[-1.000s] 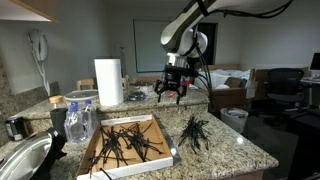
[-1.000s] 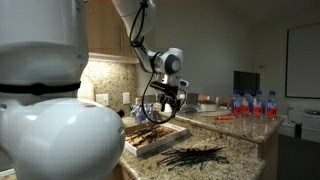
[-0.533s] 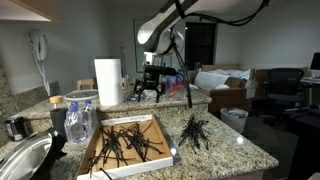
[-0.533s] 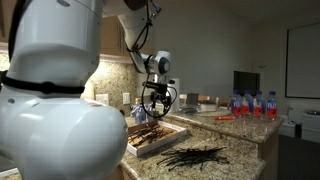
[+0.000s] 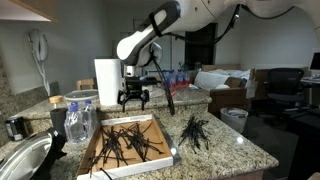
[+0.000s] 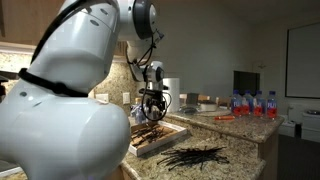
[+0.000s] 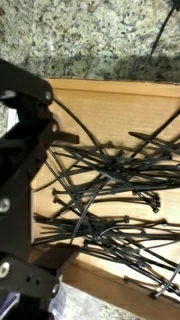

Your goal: Remove the zip ties from the box

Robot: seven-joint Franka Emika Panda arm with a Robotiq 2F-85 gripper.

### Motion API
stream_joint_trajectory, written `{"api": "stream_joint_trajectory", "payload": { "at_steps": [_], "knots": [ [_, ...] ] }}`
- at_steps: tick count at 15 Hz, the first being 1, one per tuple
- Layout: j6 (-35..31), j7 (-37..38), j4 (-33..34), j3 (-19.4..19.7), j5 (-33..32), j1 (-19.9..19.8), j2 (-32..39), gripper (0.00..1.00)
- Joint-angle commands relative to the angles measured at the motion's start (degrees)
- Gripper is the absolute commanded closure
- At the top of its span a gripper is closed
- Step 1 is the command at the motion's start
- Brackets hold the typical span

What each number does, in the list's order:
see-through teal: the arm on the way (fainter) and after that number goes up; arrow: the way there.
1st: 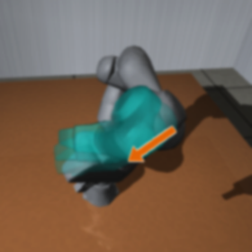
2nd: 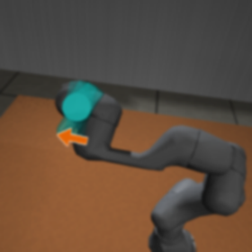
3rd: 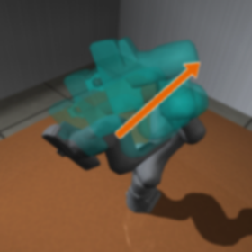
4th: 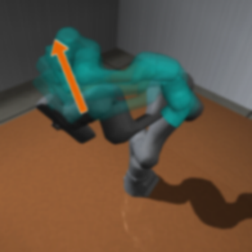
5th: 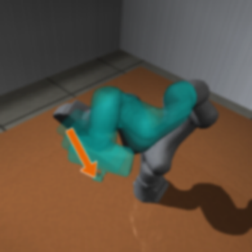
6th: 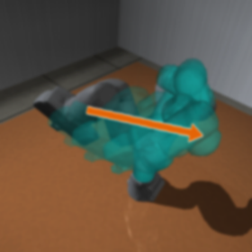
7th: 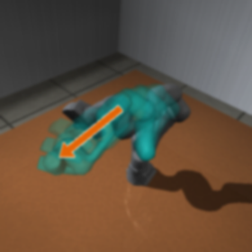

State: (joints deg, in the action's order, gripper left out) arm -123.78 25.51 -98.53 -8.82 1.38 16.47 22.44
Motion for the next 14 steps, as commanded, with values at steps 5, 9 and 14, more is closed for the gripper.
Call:
{"api": "stream_joint_trajectory", "payload": {
  "at_steps": [5,9,14],
  "knots": [
    [-0.82,10.92,3.79,3.17,-2.92,5.88,7.46,0.0],
    [-1.29,14.99,2.24,4.2,-2.72,6.48,8.12,0.0],
    [-3.8,18.77,0.74,4.44,-2.34,6.58,8.69,0.0]
  ]
}}
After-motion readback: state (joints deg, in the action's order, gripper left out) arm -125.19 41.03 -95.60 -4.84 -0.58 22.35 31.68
